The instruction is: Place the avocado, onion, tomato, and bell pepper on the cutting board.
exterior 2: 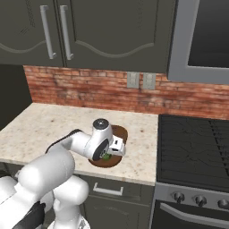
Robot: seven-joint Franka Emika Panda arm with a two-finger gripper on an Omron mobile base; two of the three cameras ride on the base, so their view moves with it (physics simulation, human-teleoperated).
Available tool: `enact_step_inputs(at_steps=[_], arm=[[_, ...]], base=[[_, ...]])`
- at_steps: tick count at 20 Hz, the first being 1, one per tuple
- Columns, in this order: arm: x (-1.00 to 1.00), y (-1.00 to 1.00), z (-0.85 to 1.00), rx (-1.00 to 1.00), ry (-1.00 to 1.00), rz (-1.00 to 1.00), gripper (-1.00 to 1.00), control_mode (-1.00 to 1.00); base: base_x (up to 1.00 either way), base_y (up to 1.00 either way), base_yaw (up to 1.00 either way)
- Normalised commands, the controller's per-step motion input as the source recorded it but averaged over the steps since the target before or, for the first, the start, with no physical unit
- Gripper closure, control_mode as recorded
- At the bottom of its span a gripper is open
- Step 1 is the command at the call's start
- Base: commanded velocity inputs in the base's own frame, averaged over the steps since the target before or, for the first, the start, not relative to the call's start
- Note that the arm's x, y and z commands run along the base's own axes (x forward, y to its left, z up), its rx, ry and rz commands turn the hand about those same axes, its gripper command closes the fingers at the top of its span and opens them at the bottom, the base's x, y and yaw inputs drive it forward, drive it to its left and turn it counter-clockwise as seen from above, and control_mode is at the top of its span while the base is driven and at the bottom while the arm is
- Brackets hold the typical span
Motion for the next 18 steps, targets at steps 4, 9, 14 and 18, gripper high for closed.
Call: enact_step_inputs(at_steps=[4,9,14,18], arm=[[0.03,0.00,-0.27,0.00,0.00,0.00,1.00,-1.00],[0.03,0.00,-0.18,0.00,0.00,0.00,1.00,-1.00],[0.00,0.00,-0.15,0.00,0.00,0.00,1.00,-1.00],[0.00,0.02,-0.11,-0.01,0.00,0.00,1.00,-1.00]], base=[[0.00,0.00,0.00],[0.00,0.00,0.00],[0.00,0.00,0.00],[0.00,0.00,0.00]])
